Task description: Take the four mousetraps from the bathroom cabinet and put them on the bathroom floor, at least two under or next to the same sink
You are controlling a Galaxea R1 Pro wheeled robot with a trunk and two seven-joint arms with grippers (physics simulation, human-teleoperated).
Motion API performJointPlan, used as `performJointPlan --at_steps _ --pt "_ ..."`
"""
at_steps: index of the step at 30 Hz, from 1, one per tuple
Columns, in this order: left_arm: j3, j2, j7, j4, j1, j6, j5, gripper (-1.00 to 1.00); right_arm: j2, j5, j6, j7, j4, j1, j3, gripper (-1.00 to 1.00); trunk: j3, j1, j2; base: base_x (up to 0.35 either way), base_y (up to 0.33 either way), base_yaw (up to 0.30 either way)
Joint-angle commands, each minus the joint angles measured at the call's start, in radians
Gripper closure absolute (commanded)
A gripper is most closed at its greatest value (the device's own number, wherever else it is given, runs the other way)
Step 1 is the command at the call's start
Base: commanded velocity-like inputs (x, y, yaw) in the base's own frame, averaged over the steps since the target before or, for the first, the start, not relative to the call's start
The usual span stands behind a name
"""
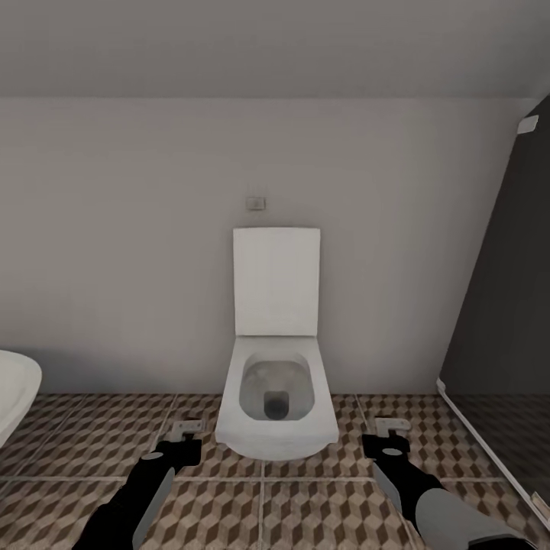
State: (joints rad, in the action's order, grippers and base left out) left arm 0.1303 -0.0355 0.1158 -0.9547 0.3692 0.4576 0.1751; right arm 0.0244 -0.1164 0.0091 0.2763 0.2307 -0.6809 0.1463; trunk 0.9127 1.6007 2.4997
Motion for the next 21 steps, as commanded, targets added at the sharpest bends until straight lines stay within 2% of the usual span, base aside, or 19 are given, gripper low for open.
performJointPlan --at_steps 1,21 --pt "0.005 -0.001 0.008 -0.002 0.001 0.004 0.007 1.0 0.0 -0.012 0.0 0.001 0.001 0.0 0.008 1.0 0.005 0.0 0.001 0.0 0.0 0.0" --pt "0.003 -0.003 0.008 -0.01 0.001 0.004 0.009 1.0 -0.001 -0.011 -0.001 0.0 0.001 0.0 0.009 1.0 0.082 0.009 0.005 0.0 0.0 0.0"
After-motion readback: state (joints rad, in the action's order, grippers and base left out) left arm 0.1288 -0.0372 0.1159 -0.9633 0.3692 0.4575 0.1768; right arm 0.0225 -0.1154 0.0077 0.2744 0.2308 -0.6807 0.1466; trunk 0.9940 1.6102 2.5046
